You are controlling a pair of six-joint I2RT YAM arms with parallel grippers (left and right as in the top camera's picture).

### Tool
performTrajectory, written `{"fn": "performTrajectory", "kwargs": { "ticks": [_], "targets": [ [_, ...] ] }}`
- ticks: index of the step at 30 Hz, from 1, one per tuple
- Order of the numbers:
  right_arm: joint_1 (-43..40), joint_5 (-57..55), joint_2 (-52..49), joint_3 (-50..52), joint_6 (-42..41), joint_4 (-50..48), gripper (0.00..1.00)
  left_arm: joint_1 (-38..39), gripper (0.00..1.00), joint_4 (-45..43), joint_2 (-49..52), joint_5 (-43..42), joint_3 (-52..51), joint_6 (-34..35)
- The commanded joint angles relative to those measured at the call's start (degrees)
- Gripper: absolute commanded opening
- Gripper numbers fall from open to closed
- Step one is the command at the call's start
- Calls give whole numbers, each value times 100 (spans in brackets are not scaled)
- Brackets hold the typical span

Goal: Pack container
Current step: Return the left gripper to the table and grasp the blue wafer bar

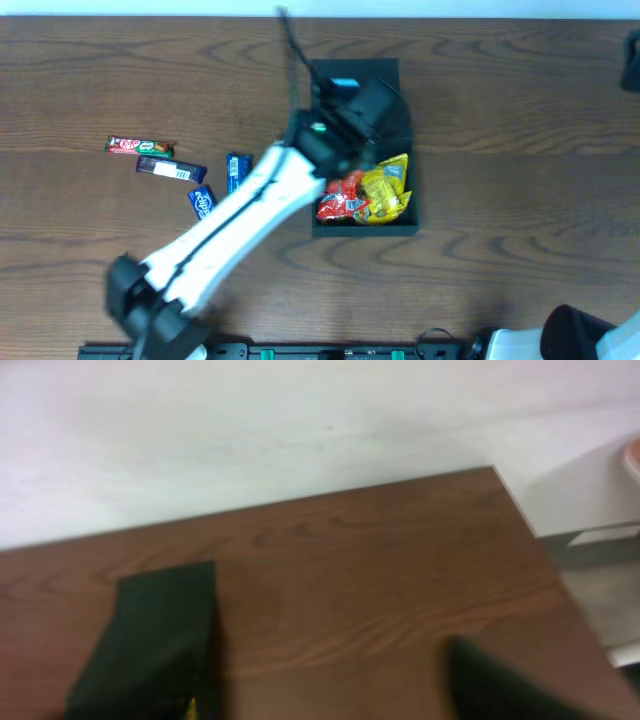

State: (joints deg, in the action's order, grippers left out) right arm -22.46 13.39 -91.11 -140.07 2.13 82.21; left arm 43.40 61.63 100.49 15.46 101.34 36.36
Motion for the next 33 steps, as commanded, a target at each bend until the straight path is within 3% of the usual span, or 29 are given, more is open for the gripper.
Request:
{"fn": "performTrajectory", "kwargs": {
  "ticks": [1,3,8,14,17,22,26,33],
  "targets": [
    [-48,616,-35,70,-35,55,16,-568,77,240,-282,295,39,245],
    [-26,787,-52,249,-24,74,2,-979,76,417,-450,289,39,247],
    [170,953,-52,966,144,26,2,-2118,71,824,-730,136,39,212],
    [269,1064,-52,1611,289,-197,2,-3198,73,804,-726,-201,-321,-619],
    [267,1062,-52,1657,289,-223,2,-3191,73,651,-713,-310,-881,-767],
    [267,1043,-50,1655,332,-258,2,-3012,80,28,-715,-1266,-2267,-590],
    [267,1045,-50,1655,332,-282,1,-2686,81,-619,-715,-1279,-3276,-326],
    [267,1047,-50,1655,330,-293,2,-2321,90,-1154,-713,-546,-3825,-55]
  ]
}}
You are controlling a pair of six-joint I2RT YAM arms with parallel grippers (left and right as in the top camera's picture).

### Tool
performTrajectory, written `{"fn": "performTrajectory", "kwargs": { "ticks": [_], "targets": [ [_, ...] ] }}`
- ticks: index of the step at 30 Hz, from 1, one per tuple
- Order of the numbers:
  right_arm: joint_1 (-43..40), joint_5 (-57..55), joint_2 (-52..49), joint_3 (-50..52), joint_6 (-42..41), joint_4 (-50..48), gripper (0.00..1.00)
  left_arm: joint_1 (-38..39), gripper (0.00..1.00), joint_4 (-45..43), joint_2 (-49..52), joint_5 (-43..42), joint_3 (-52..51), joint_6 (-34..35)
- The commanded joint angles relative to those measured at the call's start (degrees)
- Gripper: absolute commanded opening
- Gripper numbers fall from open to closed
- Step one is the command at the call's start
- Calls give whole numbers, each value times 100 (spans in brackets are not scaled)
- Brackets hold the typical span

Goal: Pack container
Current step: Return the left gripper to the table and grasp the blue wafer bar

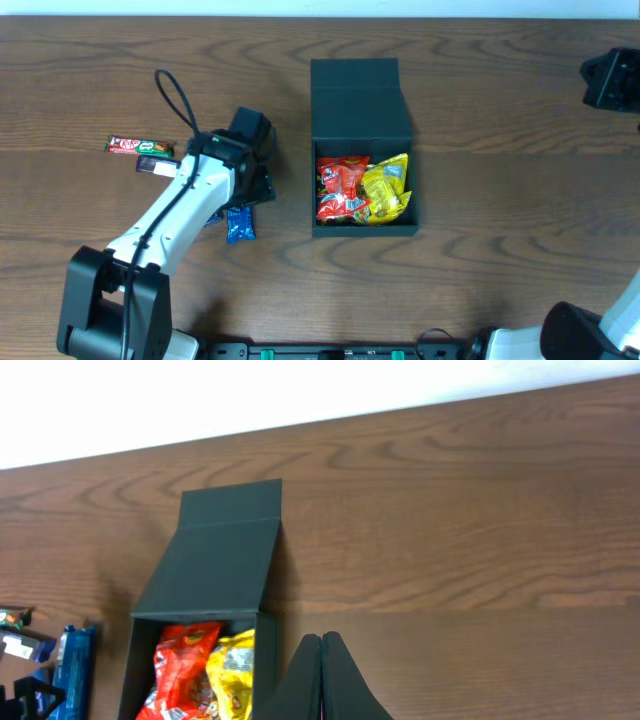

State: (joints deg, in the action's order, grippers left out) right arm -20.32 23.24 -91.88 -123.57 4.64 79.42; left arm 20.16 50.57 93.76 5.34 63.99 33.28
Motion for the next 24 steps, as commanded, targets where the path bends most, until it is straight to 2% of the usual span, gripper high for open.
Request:
{"fn": "performTrajectory", "kwargs": {
  "ticks": [1,6,13,21,23,24],
  "targets": [
    [52,61,26,4,76,-11,1,0,91,-76,-39,522,-109,254],
    [52,61,26,4,76,-9,1,0,95,-455,2,555,-323,186],
    [52,59,26,4,79,-15,2,-2,98,-999,369,549,-363,-623],
    [52,59,26,4,79,-55,2,-4,100,-1097,807,356,-363,-649],
    [52,59,26,4,79,-61,2,-4,87,-1099,887,356,-363,-651],
    [52,59,26,4,79,-72,2,-4,86,-1099,925,356,-363,-651]
  ]
}}
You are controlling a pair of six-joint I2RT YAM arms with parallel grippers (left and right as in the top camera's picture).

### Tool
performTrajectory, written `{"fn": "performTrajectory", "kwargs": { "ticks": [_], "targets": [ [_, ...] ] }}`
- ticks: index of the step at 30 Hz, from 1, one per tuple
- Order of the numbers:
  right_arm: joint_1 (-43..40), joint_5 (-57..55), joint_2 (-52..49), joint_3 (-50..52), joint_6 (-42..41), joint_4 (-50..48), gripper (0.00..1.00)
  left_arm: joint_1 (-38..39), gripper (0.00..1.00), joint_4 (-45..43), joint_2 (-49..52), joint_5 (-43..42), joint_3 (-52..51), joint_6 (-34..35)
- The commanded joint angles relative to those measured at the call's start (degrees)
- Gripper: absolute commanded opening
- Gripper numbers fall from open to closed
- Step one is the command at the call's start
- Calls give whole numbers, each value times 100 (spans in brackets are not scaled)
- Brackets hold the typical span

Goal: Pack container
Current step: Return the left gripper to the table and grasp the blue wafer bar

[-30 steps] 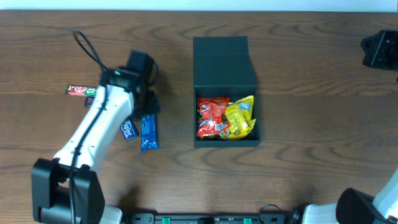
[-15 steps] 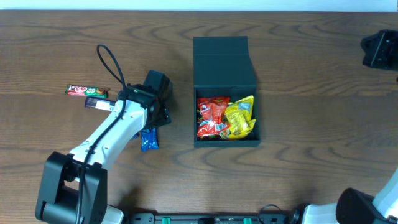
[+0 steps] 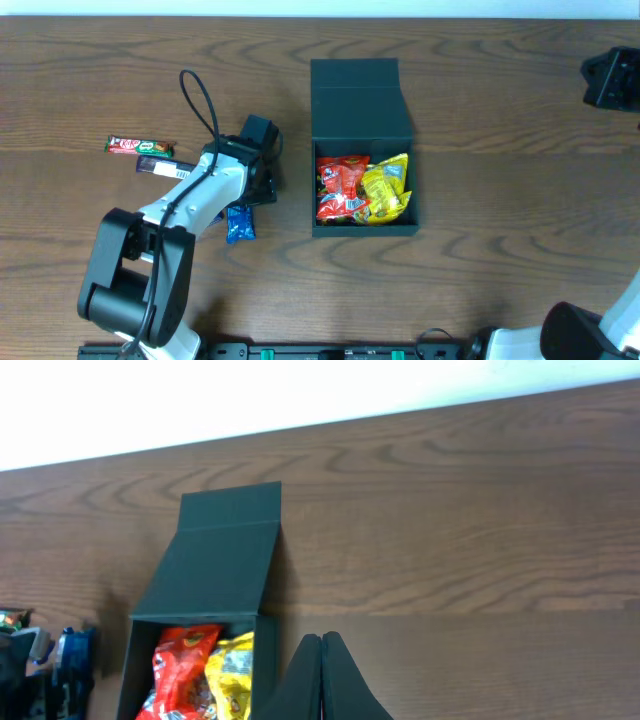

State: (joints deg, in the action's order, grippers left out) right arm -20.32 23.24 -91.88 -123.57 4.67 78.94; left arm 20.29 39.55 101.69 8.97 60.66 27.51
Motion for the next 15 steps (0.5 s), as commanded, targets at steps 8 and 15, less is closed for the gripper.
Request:
{"fn": "performTrajectory", "kwargs": {
  "ticks": [8,15],
  "targets": [
    [52,57,26,4,79,-37,1,-20,65,-66,396,-153,-31,-74],
    [52,57,26,4,79,-52,2,-44,48,-79,393,-160,-15,-72]
  ]
}}
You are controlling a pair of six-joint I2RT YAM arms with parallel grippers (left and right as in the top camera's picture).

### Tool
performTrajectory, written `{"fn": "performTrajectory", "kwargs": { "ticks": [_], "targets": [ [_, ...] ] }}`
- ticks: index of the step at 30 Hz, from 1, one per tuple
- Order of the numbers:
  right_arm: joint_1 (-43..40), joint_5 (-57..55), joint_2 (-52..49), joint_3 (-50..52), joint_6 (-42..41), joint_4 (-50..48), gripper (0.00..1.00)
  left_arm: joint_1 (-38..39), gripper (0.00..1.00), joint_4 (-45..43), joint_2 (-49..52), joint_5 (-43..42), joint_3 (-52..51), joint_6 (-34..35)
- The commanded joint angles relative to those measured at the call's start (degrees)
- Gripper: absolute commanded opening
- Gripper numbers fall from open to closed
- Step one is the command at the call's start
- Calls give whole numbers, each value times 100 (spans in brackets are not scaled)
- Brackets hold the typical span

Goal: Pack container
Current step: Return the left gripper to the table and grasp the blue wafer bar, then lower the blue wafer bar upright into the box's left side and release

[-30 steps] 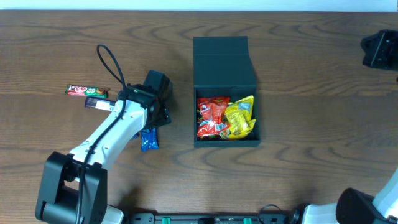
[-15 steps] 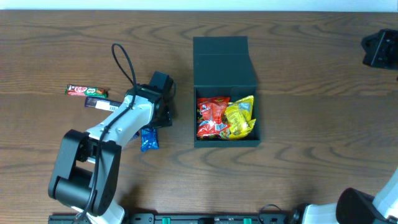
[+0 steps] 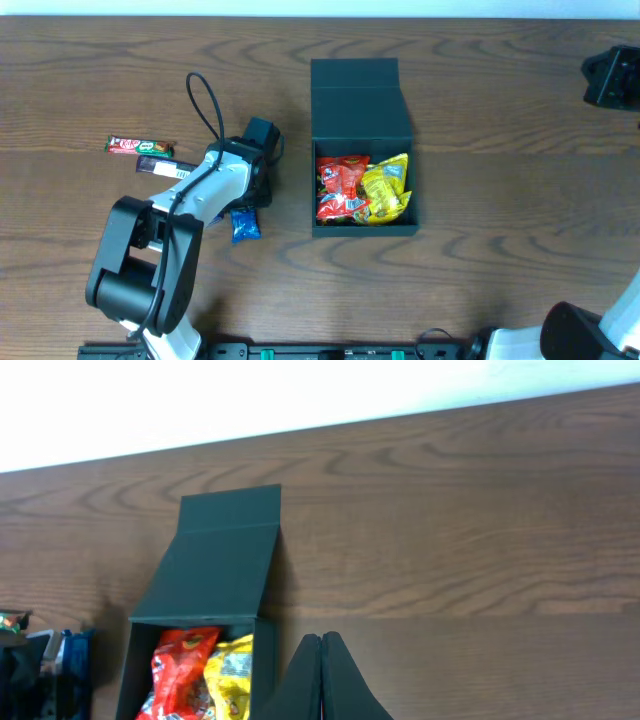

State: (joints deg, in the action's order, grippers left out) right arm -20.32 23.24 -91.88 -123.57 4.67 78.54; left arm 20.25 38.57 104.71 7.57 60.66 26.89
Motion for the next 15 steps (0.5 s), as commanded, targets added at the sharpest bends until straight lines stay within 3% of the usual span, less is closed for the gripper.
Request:
{"fn": "performTrajectory", "kwargs": {
  "ticks": [1,7,15],
  "targets": [
    [52,57,26,4,79,-13,1,-39,48,17,90,-59,-7,-11],
    [52,57,26,4,79,-17,1,-39,44,111,-28,-122,151,-11],
    [52,57,26,4,79,-52,2,-39,31,680,-544,-15,1023,13]
  ]
}}
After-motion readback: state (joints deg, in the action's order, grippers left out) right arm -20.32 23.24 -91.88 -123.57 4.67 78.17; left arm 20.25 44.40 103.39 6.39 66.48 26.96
